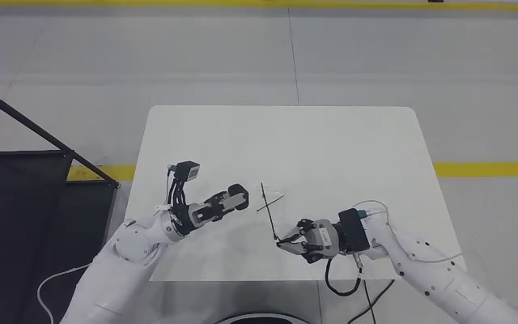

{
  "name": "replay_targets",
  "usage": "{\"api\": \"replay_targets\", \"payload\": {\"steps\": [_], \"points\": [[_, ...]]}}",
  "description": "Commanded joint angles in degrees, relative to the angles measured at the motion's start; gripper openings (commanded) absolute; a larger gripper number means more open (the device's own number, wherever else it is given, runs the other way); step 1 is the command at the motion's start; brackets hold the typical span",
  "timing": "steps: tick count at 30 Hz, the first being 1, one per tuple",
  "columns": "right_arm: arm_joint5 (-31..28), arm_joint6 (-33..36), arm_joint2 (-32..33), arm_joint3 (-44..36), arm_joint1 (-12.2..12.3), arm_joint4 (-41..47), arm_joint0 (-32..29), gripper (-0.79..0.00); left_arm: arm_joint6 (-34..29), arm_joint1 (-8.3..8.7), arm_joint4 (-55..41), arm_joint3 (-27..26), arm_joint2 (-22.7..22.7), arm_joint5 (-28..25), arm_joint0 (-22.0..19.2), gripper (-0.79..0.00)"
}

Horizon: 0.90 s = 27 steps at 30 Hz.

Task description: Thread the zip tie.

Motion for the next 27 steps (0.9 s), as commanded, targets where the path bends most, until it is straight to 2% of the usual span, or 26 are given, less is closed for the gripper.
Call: {"api": "replay_targets", "payload": {"steps": [1, 7, 10, 15, 19, 23, 27], "points": [[0.0, 0.0, -0.98, 0.63, -0.19, 0.24, 0.84, -0.785, -0.21, -0.01, -0.43, 0.12, -0.1, -0.02, -0.05, 0.0], [0.0, 0.09, -2.31, 3.27, -0.46, -0.16, 2.43, -0.785, -0.48, 0.06, -1.34, 0.83, -1.07, -0.56, 0.1, 0.0], [0.9, 3.2, -1.41, 4.85, -0.51, -0.43, 2.43, -0.785, -0.44, 0.18, -1.79, 1.26, -2.11, -0.94, 0.41, 0.0], [10.69, 19.15, 1.1, 1.76, -0.15, 3.59, 0.54, -0.785, -0.74, 0.69, -2.53, 0.5, -5.47, -1.43, 1.98, 0.0], [23.12, 37.88, 4.24, -5.77, 0.72, 5.78, -1.32, -0.785, -1.1, 1.12, -3.39, -1.19, -8.14, -0.77, 3.73, 0.0], [37.04, 55.97, 7.61, -15.97, 1.72, 5.25, -4.33, -0.785, -1.11, 1.18, -3.88, -1.63, -8.5, -0.34, 4.12, 0.0], [37.8, 56.94, 7.89, -16.68, 1.8, 5.17, -4.61, -0.785, -1.11, 1.18, -3.88, -1.63, -8.5, -0.34, 4.12, 0.0]]}}
